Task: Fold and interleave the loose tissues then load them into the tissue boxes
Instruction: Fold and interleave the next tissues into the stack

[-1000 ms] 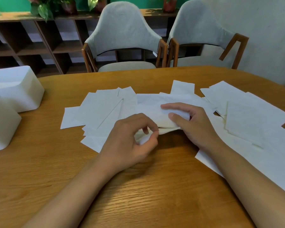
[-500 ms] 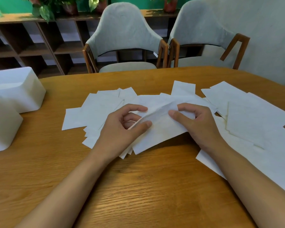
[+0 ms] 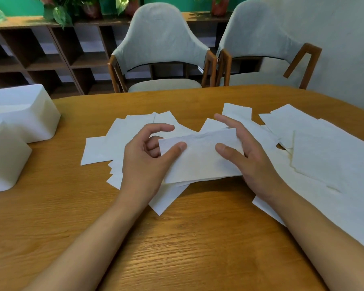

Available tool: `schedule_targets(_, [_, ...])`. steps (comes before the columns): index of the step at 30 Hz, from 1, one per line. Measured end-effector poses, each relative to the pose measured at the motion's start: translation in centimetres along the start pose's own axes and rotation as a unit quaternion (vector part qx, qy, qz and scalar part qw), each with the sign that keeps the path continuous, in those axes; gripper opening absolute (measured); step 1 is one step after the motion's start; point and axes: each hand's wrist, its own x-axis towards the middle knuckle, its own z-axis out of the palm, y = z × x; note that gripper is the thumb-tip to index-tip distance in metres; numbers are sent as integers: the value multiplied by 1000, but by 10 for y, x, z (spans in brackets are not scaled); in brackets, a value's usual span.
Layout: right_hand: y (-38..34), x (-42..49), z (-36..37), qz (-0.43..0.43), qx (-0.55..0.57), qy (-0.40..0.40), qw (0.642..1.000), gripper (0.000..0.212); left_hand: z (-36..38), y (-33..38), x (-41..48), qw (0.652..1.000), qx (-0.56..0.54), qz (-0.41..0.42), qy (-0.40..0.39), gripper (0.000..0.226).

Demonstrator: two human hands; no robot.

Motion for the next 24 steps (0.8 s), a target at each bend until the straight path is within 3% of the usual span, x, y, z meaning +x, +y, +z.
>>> schedule_targets(5, [1, 0, 3, -6, -18, 12, 1000, 71, 7, -3, -4, 1000, -1, -14, 24, 31])
schedule_targets(17, [0, -2, 6, -5, -34, 12, 999, 69, 7, -5, -5, 998, -8, -41, 41, 28])
schedule_targets(24, [1, 1, -1, 3, 49, 41, 998, 74, 8, -4, -3, 997, 35, -66, 20, 53])
